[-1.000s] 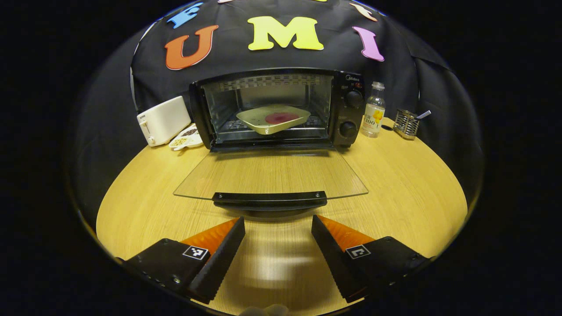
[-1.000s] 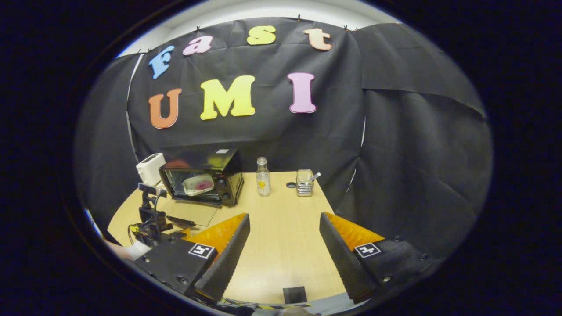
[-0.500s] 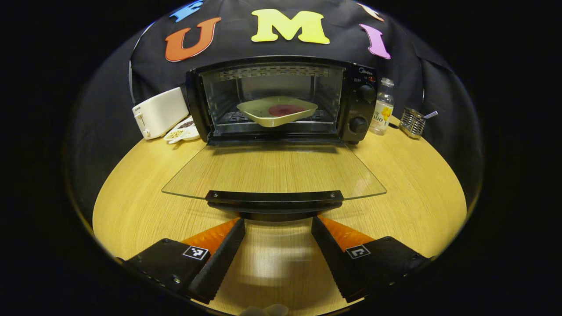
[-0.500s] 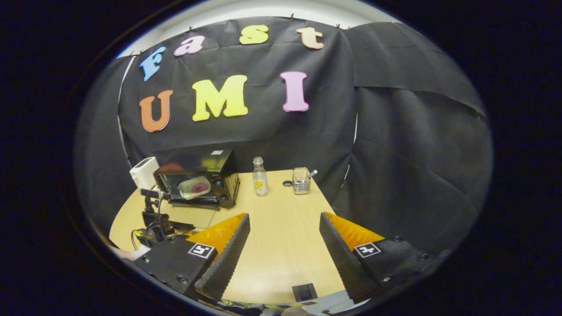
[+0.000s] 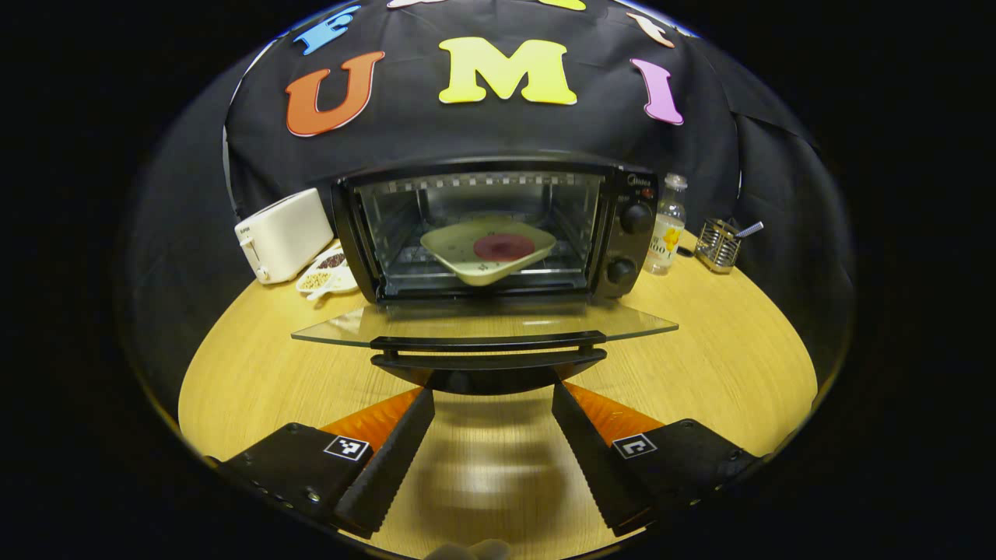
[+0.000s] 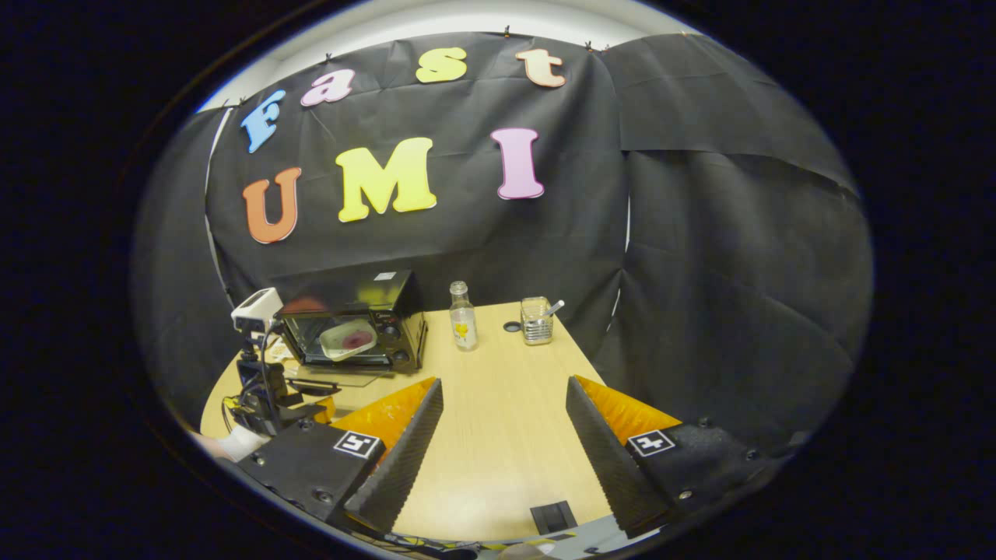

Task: Open the electric oven with the left hand, put the food in, and close the electric oven.

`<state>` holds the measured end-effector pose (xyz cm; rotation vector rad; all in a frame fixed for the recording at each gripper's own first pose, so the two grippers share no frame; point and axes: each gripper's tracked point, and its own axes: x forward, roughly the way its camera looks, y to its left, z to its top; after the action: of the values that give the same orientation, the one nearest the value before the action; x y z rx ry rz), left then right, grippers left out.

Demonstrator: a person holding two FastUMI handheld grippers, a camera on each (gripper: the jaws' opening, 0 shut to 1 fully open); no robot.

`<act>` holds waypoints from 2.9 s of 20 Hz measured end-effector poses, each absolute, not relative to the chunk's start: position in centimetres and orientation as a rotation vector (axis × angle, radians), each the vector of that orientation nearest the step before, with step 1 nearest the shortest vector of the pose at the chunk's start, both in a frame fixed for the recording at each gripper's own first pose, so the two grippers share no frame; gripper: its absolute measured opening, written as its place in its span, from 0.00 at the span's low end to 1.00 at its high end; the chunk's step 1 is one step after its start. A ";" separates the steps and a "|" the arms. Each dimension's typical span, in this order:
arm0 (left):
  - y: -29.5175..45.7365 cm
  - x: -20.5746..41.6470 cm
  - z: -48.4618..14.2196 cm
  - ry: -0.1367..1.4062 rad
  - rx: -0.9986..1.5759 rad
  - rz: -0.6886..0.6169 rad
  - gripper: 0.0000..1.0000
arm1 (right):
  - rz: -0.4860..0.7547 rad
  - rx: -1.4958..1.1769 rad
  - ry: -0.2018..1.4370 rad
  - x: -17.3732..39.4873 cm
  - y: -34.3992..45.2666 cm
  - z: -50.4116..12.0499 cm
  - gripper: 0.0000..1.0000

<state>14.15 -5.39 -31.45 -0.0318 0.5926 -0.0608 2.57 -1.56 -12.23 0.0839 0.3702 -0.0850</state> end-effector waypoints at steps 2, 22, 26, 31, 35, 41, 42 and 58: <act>-5.5 15.0 -30.0 0.570 -0.032 -0.068 0.98 | -0.090 0.099 0.368 2.6 -1.5 -12.4 1.00; -6.6 23.0 -24.2 0.469 -0.011 -0.098 0.97 | -0.182 0.200 0.341 1.0 -4.5 -12.4 1.00; -6.9 22.8 -24.6 0.478 -0.021 -0.100 0.98 | -0.183 0.182 0.338 1.1 -4.4 -12.0 1.00; -6.8 22.4 -24.9 0.482 -0.019 -0.098 0.98 | -0.175 0.175 0.337 0.9 -4.4 -11.6 1.00; -7.3 21.8 -25.1 0.489 -0.029 -0.106 0.98 | -0.168 0.175 0.342 0.7 -4.2 -11.7 1.00; -7.9 18.6 -21.0 0.420 -0.040 -0.106 0.98 | -0.117 0.175 0.293 0.0 -4.2 -10.3 1.00; -8.0 17.6 -19.5 0.398 -0.045 -0.105 0.98 | -0.100 0.173 0.283 -0.1 -4.2 -9.9 1.00; -3.4 -10.6 2.3 0.003 -0.004 0.066 0.96 | 0.137 0.037 0.074 -9.0 -5.8 -3.7 1.00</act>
<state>-10.57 -3.41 2.25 -0.0044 0.0034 0.0663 -9.05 -5.81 -3.70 0.0372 0.0738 0.1367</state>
